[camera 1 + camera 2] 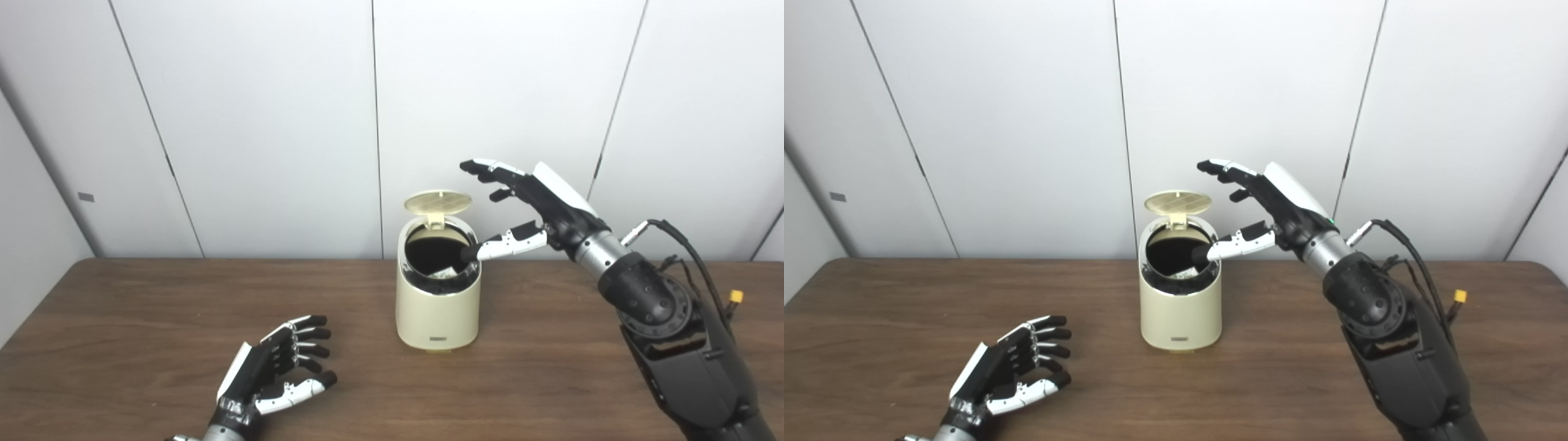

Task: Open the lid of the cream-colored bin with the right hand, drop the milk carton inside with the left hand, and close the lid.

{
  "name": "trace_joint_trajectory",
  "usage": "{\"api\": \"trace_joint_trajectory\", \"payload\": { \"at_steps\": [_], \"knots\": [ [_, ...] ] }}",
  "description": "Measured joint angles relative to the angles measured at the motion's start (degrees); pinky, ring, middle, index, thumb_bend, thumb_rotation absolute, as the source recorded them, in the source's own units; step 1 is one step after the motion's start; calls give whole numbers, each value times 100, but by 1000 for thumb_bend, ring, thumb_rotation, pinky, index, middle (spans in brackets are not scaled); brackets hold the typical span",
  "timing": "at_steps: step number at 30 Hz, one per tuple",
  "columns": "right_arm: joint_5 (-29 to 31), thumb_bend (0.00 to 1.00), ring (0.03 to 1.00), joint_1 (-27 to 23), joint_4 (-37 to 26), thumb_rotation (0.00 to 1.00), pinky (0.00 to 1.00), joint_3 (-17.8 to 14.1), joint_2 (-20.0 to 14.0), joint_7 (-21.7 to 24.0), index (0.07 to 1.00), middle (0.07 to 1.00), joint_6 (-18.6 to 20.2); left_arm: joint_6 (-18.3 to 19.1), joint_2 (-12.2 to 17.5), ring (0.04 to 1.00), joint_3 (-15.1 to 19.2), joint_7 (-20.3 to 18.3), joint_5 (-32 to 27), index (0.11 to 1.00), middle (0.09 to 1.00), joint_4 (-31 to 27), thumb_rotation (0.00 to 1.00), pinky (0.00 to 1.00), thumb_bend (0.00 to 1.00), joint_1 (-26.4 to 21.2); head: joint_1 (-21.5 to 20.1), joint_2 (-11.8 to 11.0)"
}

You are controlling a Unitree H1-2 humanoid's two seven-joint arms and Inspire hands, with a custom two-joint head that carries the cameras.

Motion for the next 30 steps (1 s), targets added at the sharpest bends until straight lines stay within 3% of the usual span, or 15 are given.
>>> {"api": "trace_joint_trajectory", "payload": {
  "at_steps": [4,6,10,16,30],
  "knots": [
    [-227,793,994,-50,-55,480,906,64,-9,7,819,901,43,-14,1,657,1,0,0,808,741,15,157,573,744,-7,0,9],
    [-284,803,989,-50,-103,474,941,109,-7,31,811,881,39,-17,0,659,1,-2,-4,810,743,23,154,570,745,-11,17,9],
    [-330,801,996,-50,-116,473,861,157,-16,102,831,897,-6,-39,1,656,6,3,-7,809,746,106,167,562,742,-73,26,-9],
    [-547,803,1000,-46,-143,491,877,342,-239,183,866,896,-466,-77,-6,649,1,12,11,815,745,150,179,564,749,-115,79,-9],
    [-812,823,1000,8,-354,500,915,392,-372,318,856,889,-762,-86,-63,637,38,94,42,807,723,194,192,570,769,-149,132,44]
  ]
}}
